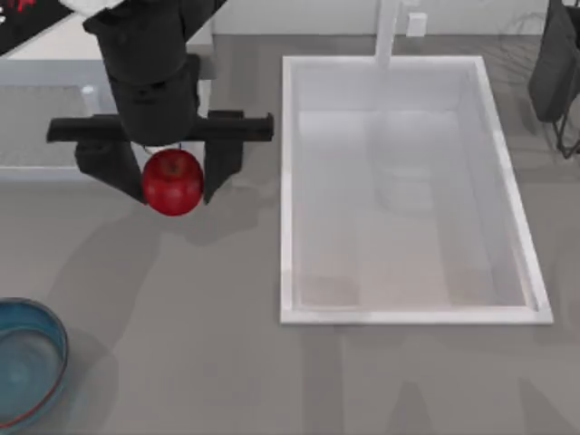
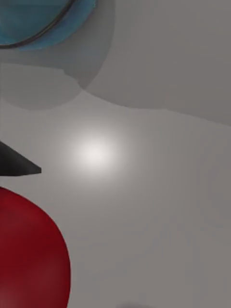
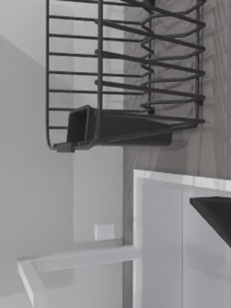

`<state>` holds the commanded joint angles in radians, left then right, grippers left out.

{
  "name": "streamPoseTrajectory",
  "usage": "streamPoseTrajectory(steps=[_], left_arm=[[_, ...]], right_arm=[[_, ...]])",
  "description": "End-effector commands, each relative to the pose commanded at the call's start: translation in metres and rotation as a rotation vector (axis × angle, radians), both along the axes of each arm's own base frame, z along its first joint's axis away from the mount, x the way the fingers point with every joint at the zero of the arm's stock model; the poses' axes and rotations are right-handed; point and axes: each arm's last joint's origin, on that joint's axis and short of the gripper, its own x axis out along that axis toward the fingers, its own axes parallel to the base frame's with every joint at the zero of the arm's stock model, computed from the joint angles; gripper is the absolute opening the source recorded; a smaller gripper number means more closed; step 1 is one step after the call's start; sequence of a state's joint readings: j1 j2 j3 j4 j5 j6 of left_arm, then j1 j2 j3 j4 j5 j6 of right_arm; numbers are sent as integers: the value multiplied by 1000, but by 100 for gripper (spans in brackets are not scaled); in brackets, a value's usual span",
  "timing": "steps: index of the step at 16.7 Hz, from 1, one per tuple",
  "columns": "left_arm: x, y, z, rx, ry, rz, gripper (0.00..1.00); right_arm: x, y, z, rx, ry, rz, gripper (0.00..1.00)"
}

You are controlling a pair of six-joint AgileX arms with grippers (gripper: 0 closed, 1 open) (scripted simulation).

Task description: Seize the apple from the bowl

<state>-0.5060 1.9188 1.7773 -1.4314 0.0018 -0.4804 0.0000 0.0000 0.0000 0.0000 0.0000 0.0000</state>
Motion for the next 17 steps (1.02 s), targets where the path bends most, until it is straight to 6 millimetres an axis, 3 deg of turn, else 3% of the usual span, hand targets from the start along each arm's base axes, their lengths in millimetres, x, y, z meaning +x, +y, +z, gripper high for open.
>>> streamPoseTrajectory(steps=[7,10,15,17], left_arm=[[2,-7,-10,2,4,1,0],[4,-8,-38,4,7,1,0],[4,-9,-101,-4,-8,0,0],[1,-8,-114,-1,-3,0,0]], right_arm=[[0,0,0,0,0,0,100],[0,0,0,0,0,0,100],[0,0,0,0,0,0,100],[0,0,0,0,0,0,100]])
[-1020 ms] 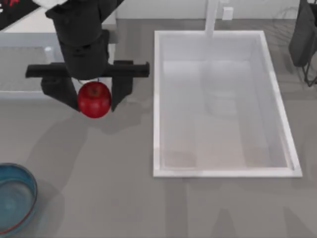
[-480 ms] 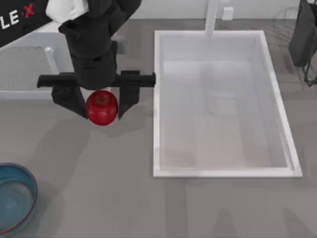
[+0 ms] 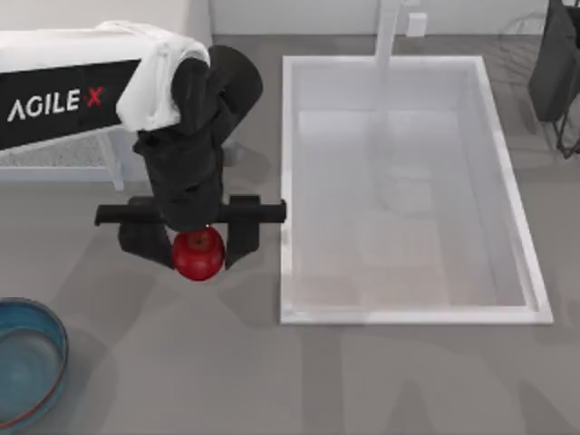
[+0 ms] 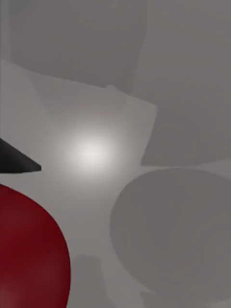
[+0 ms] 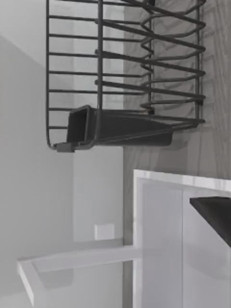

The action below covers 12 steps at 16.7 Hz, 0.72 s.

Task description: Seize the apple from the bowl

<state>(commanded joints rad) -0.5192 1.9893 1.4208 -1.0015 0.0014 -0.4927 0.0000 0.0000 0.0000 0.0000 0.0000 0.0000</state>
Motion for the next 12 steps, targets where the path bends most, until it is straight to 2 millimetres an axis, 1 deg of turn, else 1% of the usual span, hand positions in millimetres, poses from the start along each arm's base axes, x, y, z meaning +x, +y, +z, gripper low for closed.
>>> streamPoseTrajectory(steps=[4,12], left_arm=[[0,0,-2,0,1,0,0],[0,0,-2,0,1,0,60]], right_arm=[[0,0,0,0,0,0,100],[0,0,0,0,0,0,100]])
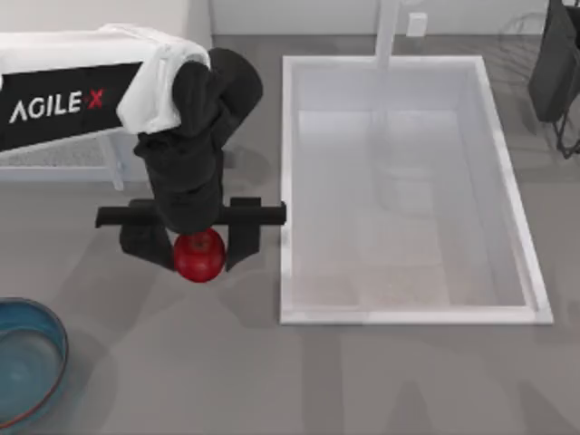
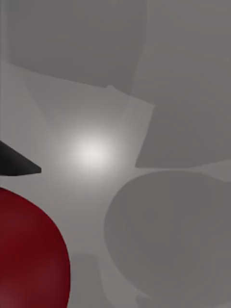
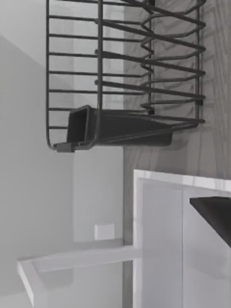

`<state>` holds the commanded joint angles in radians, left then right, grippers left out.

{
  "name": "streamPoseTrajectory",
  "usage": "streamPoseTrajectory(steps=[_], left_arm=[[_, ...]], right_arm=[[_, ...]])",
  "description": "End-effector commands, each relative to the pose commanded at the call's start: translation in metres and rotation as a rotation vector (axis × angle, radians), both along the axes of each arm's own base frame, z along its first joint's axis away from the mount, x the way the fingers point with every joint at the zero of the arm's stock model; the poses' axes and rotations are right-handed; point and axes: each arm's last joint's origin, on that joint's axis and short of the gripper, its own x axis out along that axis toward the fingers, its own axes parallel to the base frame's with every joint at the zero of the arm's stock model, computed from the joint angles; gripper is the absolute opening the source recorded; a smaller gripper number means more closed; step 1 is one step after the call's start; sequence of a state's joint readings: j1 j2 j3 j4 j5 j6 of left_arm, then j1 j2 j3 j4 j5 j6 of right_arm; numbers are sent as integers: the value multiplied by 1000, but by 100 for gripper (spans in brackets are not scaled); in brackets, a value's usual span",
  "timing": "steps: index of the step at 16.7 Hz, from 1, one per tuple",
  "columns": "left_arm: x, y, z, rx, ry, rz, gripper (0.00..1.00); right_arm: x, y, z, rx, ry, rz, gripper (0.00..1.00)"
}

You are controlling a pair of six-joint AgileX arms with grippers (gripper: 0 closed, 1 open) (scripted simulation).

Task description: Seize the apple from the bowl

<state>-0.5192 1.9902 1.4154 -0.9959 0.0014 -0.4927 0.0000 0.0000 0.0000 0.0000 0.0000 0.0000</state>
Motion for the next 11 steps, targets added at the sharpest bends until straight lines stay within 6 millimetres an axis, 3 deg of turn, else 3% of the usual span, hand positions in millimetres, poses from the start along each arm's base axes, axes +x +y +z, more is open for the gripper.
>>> streamPoseTrajectory(steps=[5,11], left_arm=[[0,0,0,0,0,0,98],[0,0,0,0,0,0,100]], right_arm=[[0,0,0,0,0,0,100],[0,0,0,0,0,0,100]])
